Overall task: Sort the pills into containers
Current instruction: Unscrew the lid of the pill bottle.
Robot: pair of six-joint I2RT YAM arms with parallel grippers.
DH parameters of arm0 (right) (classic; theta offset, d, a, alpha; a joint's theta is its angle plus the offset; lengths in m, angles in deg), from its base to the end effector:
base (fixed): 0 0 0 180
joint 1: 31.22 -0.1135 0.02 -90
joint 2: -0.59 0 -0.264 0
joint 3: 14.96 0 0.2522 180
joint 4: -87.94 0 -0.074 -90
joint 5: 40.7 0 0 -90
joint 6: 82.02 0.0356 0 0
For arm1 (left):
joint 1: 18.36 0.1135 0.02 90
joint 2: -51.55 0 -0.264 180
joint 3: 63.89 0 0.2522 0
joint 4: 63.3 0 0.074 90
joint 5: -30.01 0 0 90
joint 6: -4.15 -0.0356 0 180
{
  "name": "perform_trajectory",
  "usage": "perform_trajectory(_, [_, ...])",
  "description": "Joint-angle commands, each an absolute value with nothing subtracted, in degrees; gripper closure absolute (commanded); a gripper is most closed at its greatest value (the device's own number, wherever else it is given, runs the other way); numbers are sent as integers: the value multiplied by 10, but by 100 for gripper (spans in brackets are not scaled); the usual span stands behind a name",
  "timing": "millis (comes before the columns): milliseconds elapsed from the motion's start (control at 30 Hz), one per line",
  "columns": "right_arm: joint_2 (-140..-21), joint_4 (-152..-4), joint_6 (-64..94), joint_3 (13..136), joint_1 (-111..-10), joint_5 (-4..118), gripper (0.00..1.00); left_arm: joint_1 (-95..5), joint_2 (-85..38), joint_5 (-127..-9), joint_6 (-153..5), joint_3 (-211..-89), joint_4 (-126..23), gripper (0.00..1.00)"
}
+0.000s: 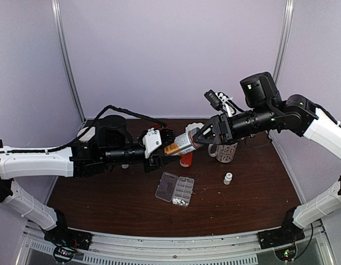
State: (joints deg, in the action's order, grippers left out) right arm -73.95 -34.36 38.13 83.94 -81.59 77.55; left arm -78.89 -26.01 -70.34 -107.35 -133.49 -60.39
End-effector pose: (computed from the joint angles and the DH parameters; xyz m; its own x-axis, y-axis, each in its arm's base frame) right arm 0.1576 0.2167 0.4141 -0.7706 -0.2368 -0.5917 -0.6287 0.4351 0.6446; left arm 0.1518 -0.2817 0.3158 0.2594 0.2738 -0.9261 0.9116 0.2472 0.3284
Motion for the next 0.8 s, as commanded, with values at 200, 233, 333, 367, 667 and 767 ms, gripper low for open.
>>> perform_trajectory(200, [-721,-365,4,827,-825,810,95,-791,-266,-768,-1038,-1358,-624,93])
perform_trajectory(233, [-723,-365,-35,832,-825,812,94,-791,-265,-771,-1035,-1356,-627,93])
perform_trajectory(333, [-726,-346,-217,838,-825,868,92,-791,-262,-784,-1024,-1355,-633,92])
perform_trajectory(367, [-726,-340,-288,834,-825,886,92,-792,-263,-790,-1021,-1355,-633,93])
perform_trajectory(667, [-727,-307,-764,813,-825,895,100,-791,-268,-826,-993,-1353,-647,93])
perform_trajectory(767, [-706,-360,-823,774,-827,874,90,-791,-270,-827,-992,-1353,-649,92])
